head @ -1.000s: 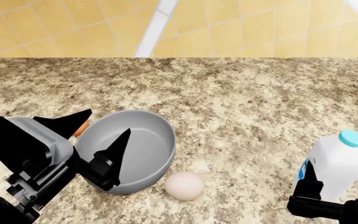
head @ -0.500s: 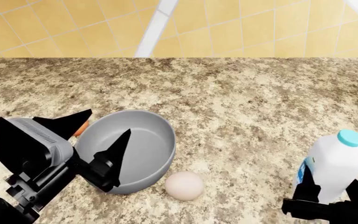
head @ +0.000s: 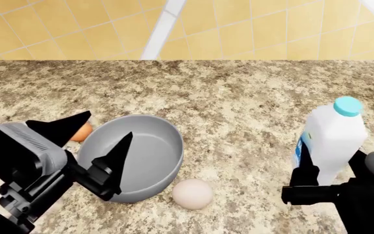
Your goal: Place the eggs and milk next to the bowl.
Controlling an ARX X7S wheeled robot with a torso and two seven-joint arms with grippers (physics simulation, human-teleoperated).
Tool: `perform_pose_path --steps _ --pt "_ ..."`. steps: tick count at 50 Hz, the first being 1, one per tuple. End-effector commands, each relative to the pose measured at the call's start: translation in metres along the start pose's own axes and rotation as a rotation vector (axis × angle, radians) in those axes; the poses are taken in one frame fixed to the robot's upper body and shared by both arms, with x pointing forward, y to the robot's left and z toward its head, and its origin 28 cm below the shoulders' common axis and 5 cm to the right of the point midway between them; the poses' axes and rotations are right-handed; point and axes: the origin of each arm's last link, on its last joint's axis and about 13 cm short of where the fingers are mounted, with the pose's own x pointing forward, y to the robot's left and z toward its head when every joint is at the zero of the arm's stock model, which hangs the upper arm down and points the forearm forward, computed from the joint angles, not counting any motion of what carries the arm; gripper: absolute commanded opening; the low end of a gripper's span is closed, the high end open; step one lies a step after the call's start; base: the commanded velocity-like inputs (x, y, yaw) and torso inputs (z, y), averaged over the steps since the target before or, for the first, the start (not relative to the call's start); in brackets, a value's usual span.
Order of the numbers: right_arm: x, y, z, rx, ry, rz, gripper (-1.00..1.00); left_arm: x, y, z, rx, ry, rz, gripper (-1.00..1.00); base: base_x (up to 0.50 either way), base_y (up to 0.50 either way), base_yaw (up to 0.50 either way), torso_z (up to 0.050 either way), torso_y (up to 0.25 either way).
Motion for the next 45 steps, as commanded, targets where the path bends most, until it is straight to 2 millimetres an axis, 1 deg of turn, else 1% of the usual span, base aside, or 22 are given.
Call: perform_pose_path --steps 1,11,21,39,45 --pt "0.022 0.000 0.028 -0.072 -0.070 0.068 -1.00 -0.001 0.000 0.004 0.006 -0.017 -0.002 1.00 0.00 0.00 0.00 0.000 0.000" --pt "0.056 0.004 0.033 -0.074 -0.070 0.185 -1.00 -0.003 0.003 0.007 0.004 -0.028 0.016 1.00 0.00 0.00 0.00 0.000 0.000" --pt "0.085 0.009 0.037 -0.053 -0.091 0.267 -1.00 -0.002 0.005 0.008 -0.001 -0.035 0.027 1.00 0.00 0.00 0.00 0.002 0.001" --pt "0.128 0.023 0.038 0.018 -0.133 0.408 -1.00 0.000 0.006 0.003 0.002 -0.015 0.032 1.00 0.00 0.00 0.00 0.000 0.001" --pt "0.139 0.029 0.036 0.041 -0.139 0.449 -1.00 0.001 0.007 0.004 -0.003 -0.021 0.037 1.00 0.00 0.00 0.00 0.000 0.002"
